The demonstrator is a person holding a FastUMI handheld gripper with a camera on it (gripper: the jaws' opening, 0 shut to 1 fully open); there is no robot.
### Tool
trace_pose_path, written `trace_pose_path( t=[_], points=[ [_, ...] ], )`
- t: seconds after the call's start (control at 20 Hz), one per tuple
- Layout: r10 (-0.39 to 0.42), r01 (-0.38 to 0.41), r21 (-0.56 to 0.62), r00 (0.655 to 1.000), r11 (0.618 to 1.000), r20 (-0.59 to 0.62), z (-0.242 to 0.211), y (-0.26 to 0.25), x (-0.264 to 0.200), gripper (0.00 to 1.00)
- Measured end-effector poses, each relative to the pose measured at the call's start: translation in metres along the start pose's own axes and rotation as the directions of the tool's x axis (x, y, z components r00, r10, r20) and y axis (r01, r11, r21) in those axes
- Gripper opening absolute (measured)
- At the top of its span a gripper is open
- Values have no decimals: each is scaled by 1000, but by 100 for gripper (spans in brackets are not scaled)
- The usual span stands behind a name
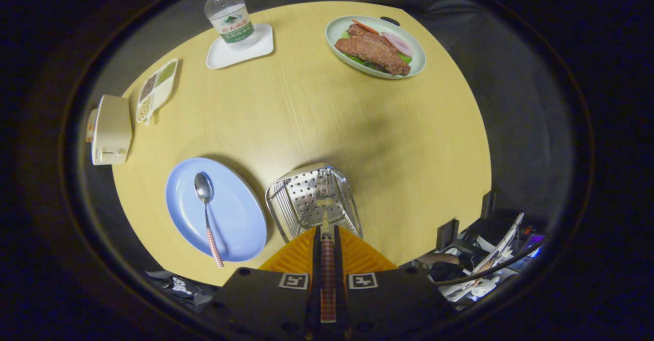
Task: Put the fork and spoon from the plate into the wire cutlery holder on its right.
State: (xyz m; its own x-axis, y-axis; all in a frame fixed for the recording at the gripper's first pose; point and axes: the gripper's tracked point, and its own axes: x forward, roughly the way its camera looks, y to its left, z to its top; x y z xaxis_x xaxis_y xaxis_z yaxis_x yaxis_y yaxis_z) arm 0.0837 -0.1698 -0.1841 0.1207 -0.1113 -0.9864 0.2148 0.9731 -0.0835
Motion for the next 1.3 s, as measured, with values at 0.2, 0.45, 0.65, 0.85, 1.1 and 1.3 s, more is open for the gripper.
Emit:
trace_pose_path(
  t=[0.2,0.45,0.65,0.85,1.1,1.3],
  points=[
    [-6,6,-8,1000,1000,10,-3,-3,-9,48],
    [-8,7,3,996,1000,90,0,5,-40,99],
    [31,-38,41,987,998,160,-6,33,-72,100],
    [62,-72,33,969,997,238,-20,68,-101,99],
    [50,-52,-4,951,999,304,-44,107,-103,99],
    [48,-53,3,922,999,385,-49,141,-82,99]
  ],
)
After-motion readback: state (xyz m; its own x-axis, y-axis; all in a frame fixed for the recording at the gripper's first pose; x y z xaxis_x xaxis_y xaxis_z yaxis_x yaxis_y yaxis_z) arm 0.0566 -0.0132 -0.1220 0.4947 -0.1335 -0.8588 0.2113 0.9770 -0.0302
